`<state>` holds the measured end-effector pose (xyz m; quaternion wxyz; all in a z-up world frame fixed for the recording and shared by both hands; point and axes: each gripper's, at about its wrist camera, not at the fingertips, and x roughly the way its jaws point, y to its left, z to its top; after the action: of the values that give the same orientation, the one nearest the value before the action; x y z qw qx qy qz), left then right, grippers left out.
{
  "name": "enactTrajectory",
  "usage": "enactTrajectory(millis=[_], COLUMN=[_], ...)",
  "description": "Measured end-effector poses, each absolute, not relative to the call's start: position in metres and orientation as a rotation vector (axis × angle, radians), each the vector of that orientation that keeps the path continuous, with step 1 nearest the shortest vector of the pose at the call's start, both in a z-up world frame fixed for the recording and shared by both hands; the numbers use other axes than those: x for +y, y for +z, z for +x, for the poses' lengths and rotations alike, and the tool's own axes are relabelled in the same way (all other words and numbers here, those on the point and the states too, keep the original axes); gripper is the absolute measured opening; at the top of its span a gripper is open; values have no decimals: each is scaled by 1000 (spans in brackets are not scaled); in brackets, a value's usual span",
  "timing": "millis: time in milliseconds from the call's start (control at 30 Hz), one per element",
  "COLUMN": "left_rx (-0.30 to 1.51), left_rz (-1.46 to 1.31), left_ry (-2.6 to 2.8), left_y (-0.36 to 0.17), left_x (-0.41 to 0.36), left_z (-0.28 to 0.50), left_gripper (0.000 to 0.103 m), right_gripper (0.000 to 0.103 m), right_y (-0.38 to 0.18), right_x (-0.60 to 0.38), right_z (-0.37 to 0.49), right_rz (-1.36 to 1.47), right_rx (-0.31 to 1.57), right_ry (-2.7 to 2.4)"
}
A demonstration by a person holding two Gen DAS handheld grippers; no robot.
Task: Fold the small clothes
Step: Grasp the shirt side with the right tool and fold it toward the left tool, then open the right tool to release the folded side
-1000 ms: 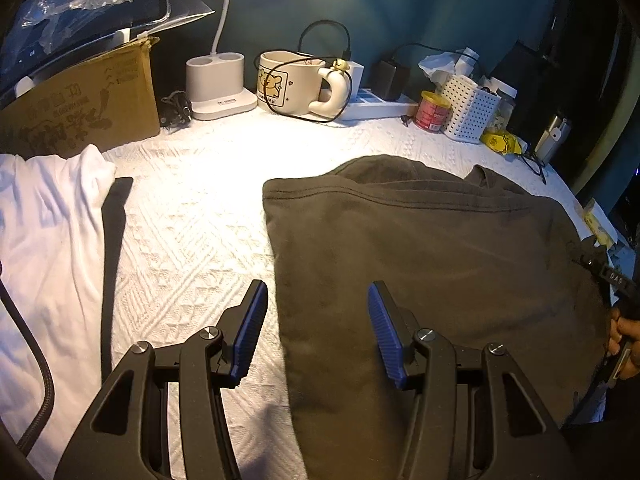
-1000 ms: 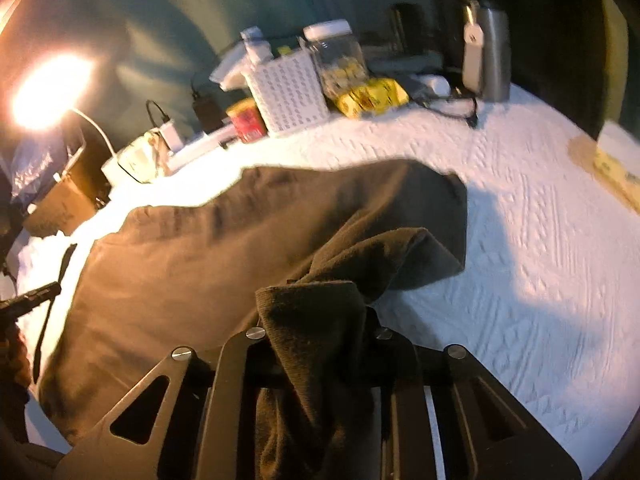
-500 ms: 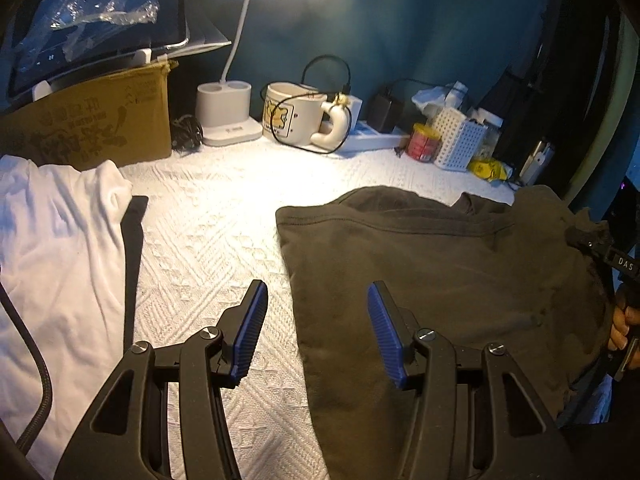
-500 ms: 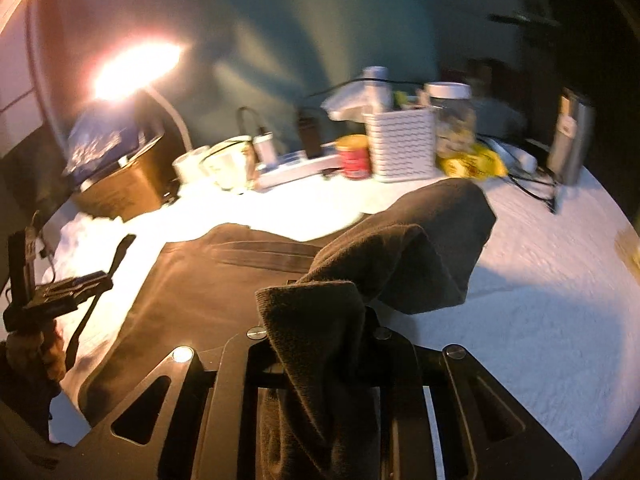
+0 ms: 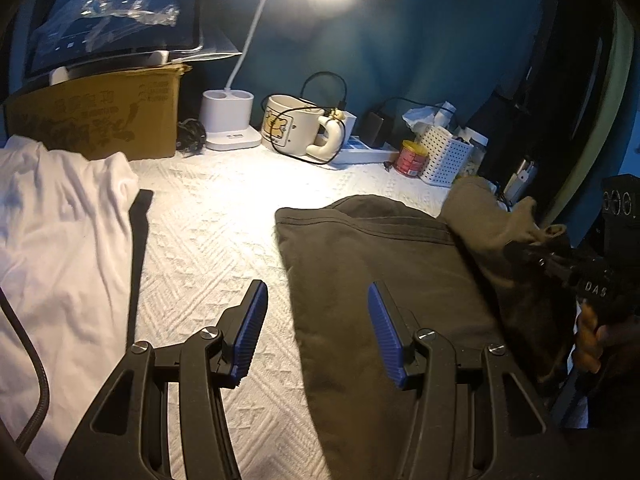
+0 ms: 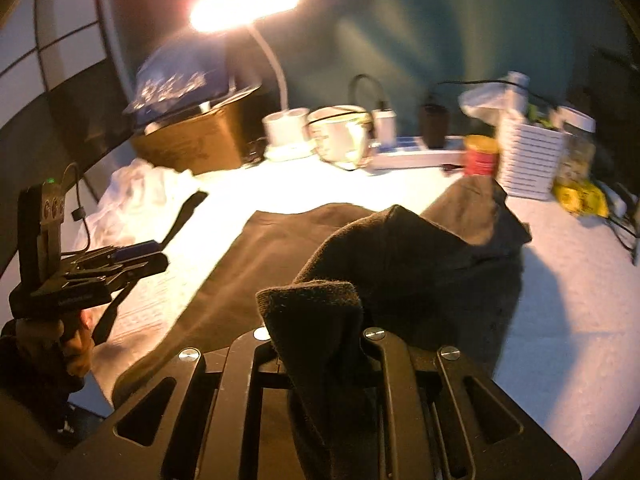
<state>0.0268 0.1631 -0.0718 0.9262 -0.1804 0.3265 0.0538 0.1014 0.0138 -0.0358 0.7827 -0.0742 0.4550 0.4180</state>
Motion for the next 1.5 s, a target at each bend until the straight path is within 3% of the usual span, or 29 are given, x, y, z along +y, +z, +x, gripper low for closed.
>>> enactTrajectory(millis=[900, 1000, 1067, 1233, 1333, 1500], left_rx=[657, 660, 662, 660, 650, 643], left_rz=[-383, -376, -369, -351, -337, -323], left_ry=[152, 150, 152, 161, 163, 129], left_y=[-72, -71, -70, -65, -59, -52], left_x=[177, 175, 174, 169, 165, 149], left_z=[-11, -13, -15, -20, -22, -20], left_gripper=[52, 52, 52, 52, 52, 52], right_gripper=[16, 21, 32, 35, 49, 49], right_y=[-68, -78, -78, -60, -51, -35], right_x=[100, 108, 109, 103, 94, 64], right_z=[10, 0, -7, -32, -41, -41], right_rz=[-339, -397, -391, -385, -390, -371], right_rx=[1047, 1077, 1083, 1018, 990, 953], right_ry=[1141, 1132, 1170, 1279, 1294, 1262])
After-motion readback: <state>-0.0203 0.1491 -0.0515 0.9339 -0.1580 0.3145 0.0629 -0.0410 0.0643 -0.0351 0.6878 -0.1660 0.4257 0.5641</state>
